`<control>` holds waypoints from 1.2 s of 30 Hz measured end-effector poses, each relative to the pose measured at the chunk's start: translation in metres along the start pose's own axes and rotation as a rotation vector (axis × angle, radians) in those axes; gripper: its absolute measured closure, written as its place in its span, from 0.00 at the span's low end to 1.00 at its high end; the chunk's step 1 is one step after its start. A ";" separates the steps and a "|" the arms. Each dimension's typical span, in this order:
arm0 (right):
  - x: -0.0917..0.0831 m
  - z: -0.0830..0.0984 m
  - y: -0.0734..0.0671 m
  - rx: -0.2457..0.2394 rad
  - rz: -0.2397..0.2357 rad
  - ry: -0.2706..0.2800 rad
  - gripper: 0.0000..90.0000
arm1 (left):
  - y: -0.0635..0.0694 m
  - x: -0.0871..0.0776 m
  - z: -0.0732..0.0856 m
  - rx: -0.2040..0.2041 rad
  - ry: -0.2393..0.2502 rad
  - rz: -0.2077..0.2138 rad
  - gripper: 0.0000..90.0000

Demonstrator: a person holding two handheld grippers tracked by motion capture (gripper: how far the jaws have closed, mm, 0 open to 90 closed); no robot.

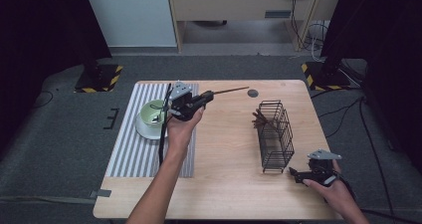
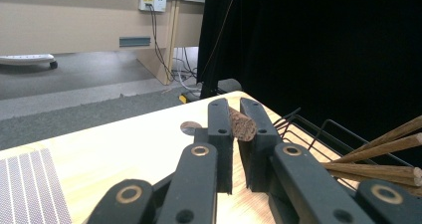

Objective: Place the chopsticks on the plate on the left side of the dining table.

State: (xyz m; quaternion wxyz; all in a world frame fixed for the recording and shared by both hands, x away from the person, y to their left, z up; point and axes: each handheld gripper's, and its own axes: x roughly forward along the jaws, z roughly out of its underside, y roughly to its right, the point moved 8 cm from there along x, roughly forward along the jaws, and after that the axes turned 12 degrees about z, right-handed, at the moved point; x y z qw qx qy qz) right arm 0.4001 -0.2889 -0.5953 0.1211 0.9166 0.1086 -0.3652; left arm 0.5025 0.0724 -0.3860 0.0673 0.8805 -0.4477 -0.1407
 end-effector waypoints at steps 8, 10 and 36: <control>0.000 0.000 0.000 0.001 0.000 0.000 0.00 | -0.008 -0.003 0.009 -0.011 0.000 -0.020 0.93; 0.000 0.000 0.000 0.001 0.000 0.000 0.00 | -0.009 -0.004 0.012 -0.020 0.002 -0.020 0.93; 0.000 0.000 0.000 0.000 0.000 0.000 0.00 | -0.034 -0.055 0.045 -0.067 0.017 -0.115 0.93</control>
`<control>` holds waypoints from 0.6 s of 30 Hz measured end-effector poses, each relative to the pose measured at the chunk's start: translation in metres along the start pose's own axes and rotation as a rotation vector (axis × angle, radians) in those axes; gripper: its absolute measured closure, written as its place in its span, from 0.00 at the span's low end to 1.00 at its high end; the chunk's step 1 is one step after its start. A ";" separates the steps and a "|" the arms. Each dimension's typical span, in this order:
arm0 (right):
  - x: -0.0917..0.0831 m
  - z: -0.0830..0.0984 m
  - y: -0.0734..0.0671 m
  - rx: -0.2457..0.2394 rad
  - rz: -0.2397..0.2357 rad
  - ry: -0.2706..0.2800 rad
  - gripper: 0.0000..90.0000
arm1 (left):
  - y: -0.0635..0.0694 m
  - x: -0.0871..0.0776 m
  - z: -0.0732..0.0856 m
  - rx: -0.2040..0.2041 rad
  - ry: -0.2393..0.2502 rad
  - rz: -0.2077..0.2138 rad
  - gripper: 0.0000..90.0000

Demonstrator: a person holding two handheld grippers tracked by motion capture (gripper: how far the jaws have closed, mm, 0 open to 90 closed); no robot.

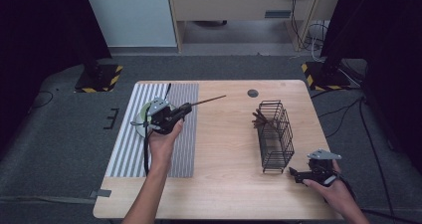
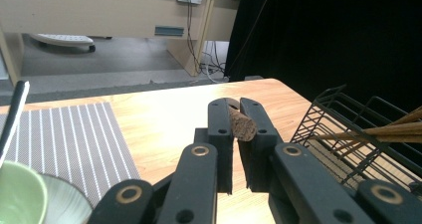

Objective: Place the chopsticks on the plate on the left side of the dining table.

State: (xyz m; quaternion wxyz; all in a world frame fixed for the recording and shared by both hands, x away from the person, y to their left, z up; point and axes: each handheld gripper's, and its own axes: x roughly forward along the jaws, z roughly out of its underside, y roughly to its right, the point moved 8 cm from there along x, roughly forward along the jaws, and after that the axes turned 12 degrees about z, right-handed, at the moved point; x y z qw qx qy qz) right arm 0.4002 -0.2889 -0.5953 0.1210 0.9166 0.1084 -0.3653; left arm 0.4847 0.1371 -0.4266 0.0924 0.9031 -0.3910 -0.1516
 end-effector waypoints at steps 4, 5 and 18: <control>0.000 0.000 0.000 -0.001 -0.002 0.000 0.00 | -0.004 -0.004 0.006 -0.007 -0.006 -0.010 0.93; 0.000 0.000 0.000 -0.001 -0.002 0.000 0.00 | -0.005 -0.005 0.008 -0.010 -0.007 -0.013 0.93; 0.000 0.000 0.000 -0.003 -0.003 0.001 0.00 | -0.021 -0.022 0.030 -0.139 0.049 -0.040 0.93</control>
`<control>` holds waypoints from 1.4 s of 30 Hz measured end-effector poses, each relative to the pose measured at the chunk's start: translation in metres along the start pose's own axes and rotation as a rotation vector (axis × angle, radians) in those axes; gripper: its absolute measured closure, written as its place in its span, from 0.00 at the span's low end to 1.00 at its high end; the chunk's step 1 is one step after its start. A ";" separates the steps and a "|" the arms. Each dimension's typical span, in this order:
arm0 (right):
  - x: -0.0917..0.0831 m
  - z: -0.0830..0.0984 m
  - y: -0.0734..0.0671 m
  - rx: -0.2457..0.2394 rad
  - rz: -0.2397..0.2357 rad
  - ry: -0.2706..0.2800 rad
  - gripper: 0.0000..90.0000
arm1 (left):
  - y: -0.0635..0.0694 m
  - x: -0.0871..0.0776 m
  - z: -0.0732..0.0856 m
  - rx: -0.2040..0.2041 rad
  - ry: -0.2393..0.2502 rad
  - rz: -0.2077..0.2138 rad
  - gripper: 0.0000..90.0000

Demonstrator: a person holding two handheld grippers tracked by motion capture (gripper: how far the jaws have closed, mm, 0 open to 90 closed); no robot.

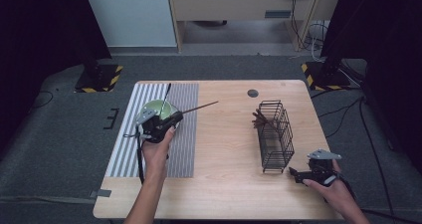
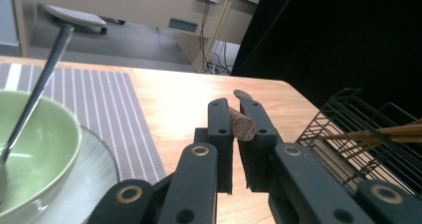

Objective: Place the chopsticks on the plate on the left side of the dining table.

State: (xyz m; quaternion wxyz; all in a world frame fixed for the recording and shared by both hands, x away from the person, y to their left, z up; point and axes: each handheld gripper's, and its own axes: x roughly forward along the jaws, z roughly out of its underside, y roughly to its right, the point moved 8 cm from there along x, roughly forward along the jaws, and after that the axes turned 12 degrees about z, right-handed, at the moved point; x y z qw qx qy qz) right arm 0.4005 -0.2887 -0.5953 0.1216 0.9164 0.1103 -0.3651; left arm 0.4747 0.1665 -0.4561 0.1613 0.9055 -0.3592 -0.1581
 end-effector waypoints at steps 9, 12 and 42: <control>0.000 0.000 0.000 0.001 -0.002 0.000 0.00 | -0.010 -0.015 0.002 -0.018 0.022 -0.035 0.93; 0.000 0.000 0.000 0.000 -0.001 0.001 0.00 | -0.013 -0.018 0.003 -0.021 0.023 -0.042 0.93; 0.000 0.000 0.000 0.002 0.003 0.000 0.00 | -0.039 -0.053 0.025 -0.040 0.015 -0.117 0.93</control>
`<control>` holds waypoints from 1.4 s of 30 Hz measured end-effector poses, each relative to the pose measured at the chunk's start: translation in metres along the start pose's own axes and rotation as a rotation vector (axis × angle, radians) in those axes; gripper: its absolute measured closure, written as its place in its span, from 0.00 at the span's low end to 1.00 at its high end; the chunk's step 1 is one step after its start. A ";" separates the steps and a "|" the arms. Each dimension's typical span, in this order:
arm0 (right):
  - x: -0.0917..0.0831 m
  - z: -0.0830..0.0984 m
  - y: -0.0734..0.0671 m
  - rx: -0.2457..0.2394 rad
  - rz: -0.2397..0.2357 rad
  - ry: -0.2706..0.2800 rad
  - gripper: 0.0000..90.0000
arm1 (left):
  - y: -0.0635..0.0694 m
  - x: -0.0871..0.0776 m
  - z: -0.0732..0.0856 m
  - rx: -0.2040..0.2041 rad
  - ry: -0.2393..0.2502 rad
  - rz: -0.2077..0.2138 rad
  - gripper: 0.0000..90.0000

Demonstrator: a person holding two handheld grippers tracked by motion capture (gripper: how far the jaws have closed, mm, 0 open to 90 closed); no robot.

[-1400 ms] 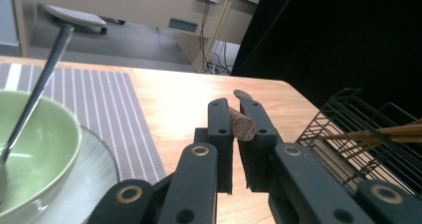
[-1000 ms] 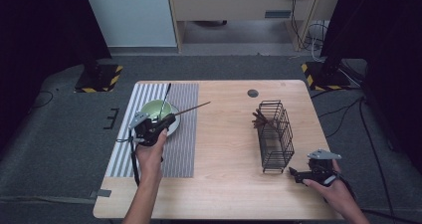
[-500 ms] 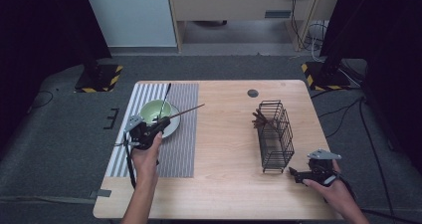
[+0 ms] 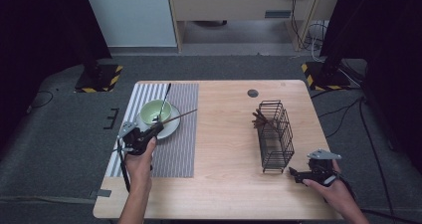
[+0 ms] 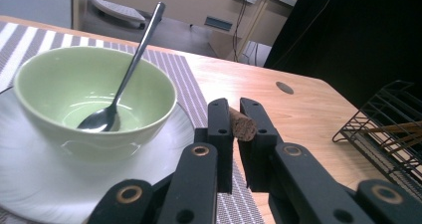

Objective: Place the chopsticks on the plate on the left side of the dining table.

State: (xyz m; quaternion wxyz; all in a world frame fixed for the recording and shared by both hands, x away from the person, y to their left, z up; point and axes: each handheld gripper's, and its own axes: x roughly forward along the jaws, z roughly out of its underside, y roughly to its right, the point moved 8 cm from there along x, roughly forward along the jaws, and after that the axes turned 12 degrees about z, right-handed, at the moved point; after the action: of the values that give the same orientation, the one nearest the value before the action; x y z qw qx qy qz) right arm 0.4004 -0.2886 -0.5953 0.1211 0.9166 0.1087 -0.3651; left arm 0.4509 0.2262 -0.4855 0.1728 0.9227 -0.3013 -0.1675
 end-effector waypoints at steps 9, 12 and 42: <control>0.000 0.000 0.000 0.001 0.001 0.000 0.00 | -0.008 -0.009 0.008 -0.002 -0.009 -0.023 0.93; 0.000 0.000 0.000 0.001 0.001 0.000 0.00 | -0.010 -0.011 0.009 -0.003 -0.010 -0.028 0.93; 0.000 0.000 0.000 0.001 -0.001 0.000 0.00 | -0.026 -0.035 0.029 -0.065 -0.013 -0.031 0.93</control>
State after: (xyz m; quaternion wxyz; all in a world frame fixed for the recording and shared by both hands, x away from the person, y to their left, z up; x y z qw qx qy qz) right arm 0.4005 -0.2885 -0.5953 0.1206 0.9166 0.1091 -0.3652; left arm 0.4248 0.2610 -0.5146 0.1980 0.9200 -0.2826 -0.1858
